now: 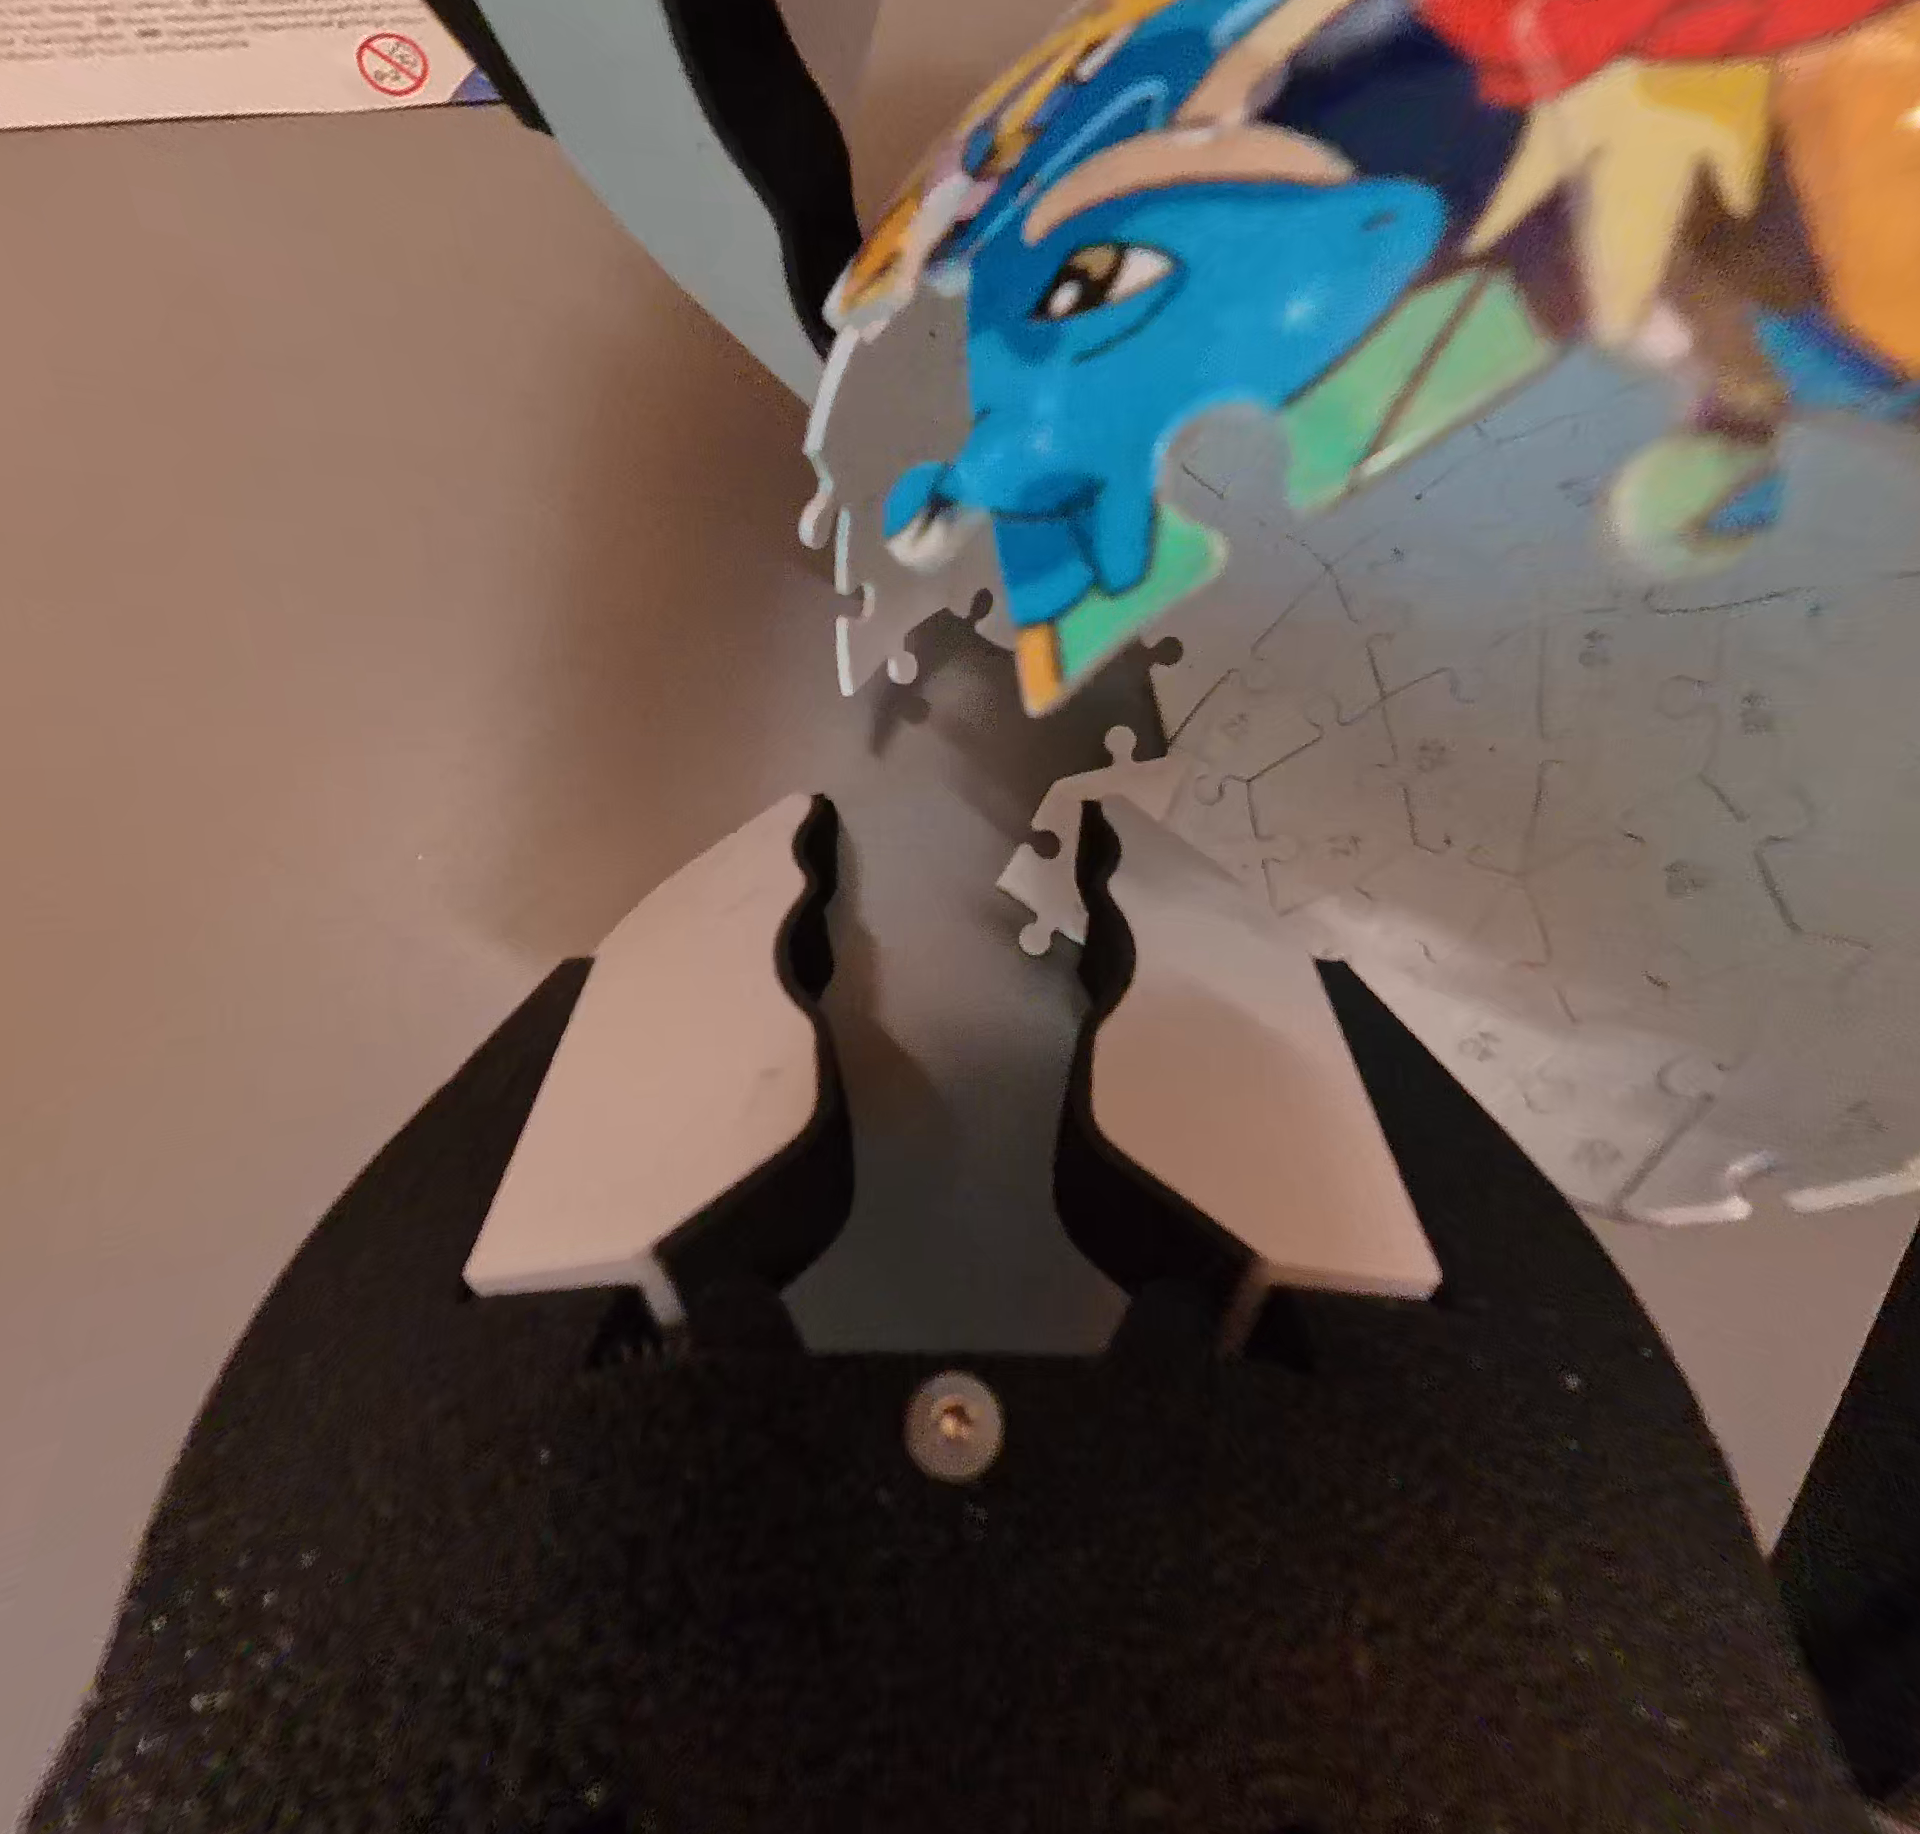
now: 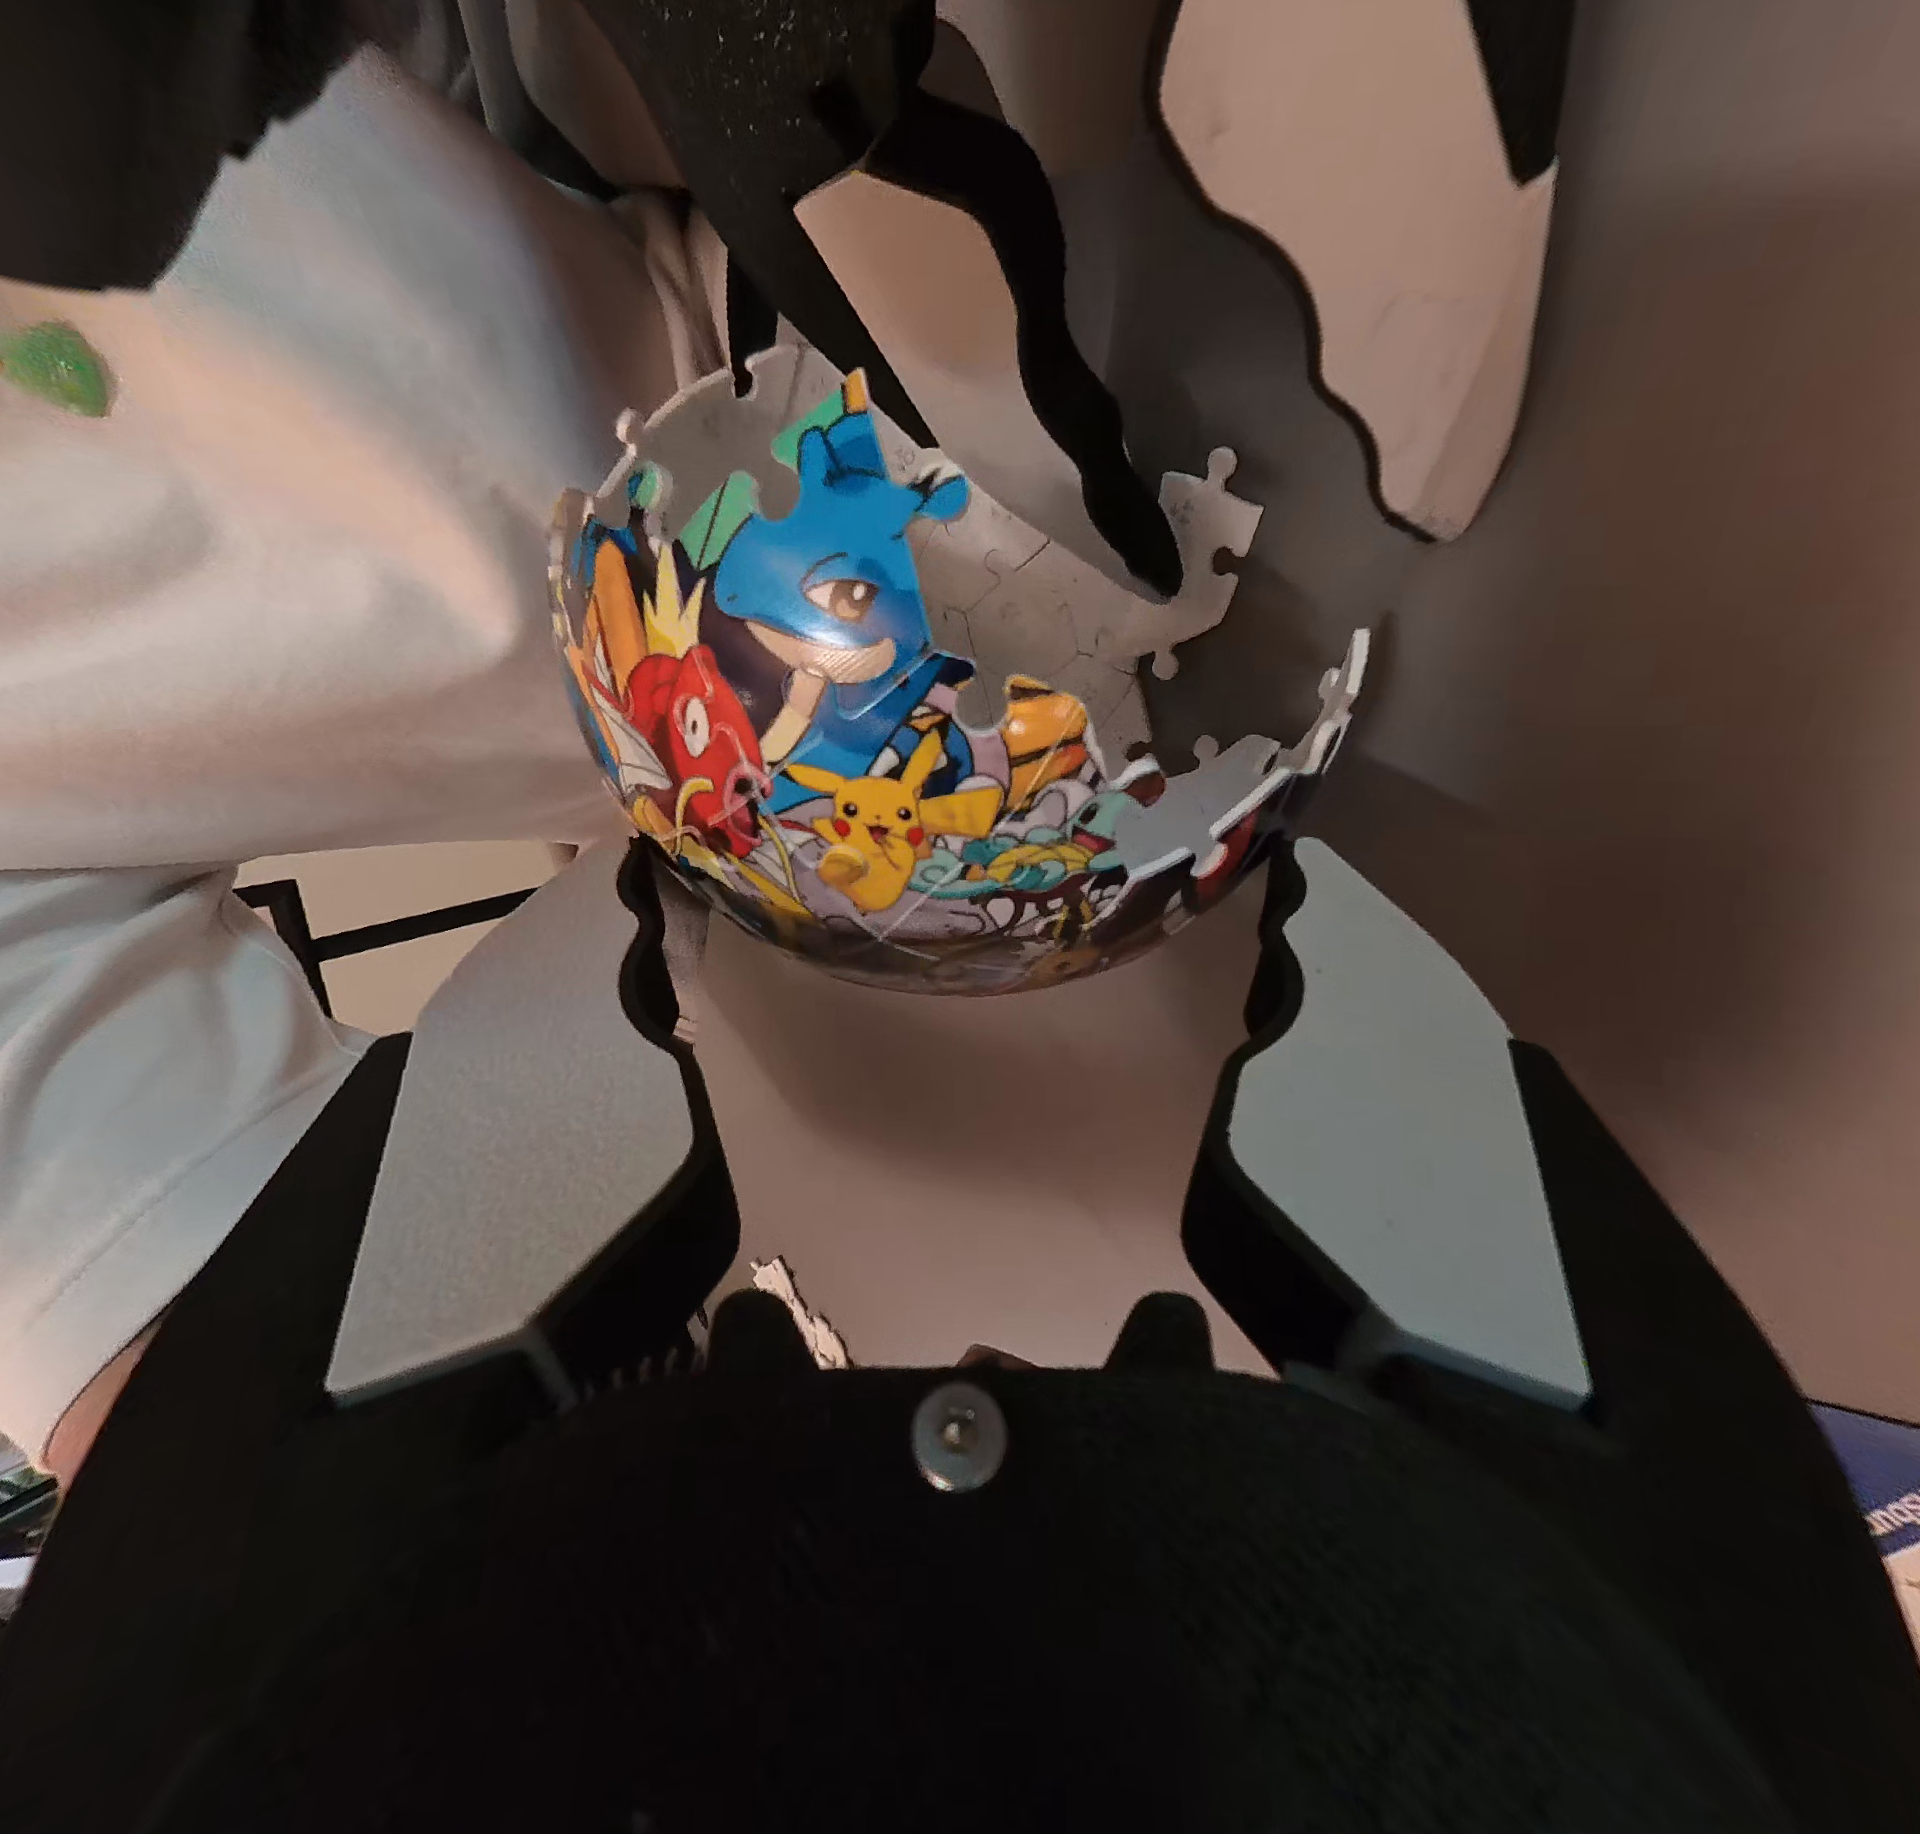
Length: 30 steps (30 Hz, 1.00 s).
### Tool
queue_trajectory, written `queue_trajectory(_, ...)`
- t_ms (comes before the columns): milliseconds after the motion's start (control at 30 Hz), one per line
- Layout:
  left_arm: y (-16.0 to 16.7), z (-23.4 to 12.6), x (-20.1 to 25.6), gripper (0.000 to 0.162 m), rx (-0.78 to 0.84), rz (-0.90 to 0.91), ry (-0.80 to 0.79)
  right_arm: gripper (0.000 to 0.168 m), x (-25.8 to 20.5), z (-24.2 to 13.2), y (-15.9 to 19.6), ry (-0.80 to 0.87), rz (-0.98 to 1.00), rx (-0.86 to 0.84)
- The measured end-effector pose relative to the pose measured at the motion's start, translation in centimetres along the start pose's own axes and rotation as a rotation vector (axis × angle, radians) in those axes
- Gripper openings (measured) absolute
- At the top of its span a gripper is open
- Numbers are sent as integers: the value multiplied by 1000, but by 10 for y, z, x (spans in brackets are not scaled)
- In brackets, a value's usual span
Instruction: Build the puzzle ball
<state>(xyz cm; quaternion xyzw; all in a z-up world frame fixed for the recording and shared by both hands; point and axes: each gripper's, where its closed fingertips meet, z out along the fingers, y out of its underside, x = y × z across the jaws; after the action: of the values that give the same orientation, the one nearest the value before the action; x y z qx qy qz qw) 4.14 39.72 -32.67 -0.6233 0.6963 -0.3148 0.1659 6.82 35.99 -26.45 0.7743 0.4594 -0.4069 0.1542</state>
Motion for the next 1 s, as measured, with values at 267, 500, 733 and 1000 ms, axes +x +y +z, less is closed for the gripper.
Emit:
queue_trajectory(267,2,0,3,61,16,30,-23,106,-3,0,-1,-2,-3,12)
queue_trajectory(500,5,1,1,64,-9,78,-96,106,-5,1,1,18,-9,36)
queue_trajectory(733,6,1,1,65,3,66,-103,107,-7,-1,9,134,-86,148)
queue_trajectory(1000,6,1,1,65,-42,74,-103,120,-11,4,9,497,-302,454)
